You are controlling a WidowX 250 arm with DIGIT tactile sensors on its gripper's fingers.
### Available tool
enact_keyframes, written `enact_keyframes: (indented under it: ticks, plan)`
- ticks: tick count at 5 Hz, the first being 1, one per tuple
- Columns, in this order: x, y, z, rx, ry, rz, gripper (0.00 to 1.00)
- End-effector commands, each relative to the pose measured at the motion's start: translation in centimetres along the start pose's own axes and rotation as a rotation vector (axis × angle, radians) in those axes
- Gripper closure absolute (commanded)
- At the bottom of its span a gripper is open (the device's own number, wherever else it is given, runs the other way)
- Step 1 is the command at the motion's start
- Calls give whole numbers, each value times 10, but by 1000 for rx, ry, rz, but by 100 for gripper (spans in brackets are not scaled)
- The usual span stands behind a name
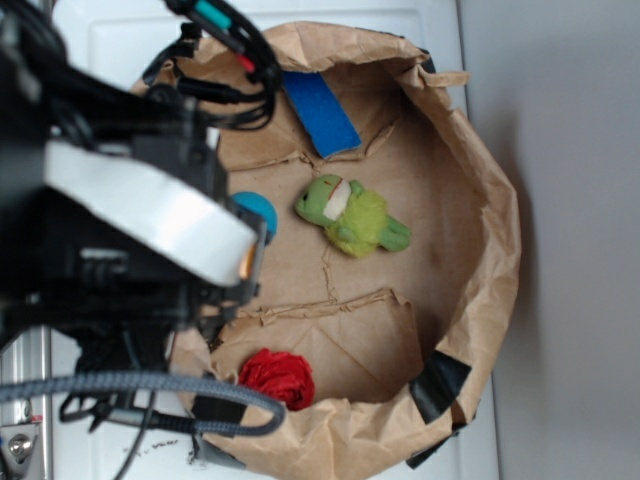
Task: Grab the green animal.
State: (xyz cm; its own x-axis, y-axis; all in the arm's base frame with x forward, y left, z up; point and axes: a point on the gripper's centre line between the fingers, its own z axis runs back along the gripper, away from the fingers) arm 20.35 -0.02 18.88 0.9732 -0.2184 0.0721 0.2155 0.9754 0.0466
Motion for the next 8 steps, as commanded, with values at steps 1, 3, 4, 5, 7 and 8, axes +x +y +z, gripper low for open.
enact_keyframes:
  ticks: [1,3,4,5,7,8]
  plan:
    - [-8,3,-5,-91,-138,-103,0]
    - [38,20,-40,-78,-163,-117,0]
    - [49,21,-46,-70,-165,-117,0]
    - [56,20,-49,-49,-164,-96,0]
    - [72,16,-72,-6,-152,-187,0]
    - [86,20,-86,10,-130,-185,0]
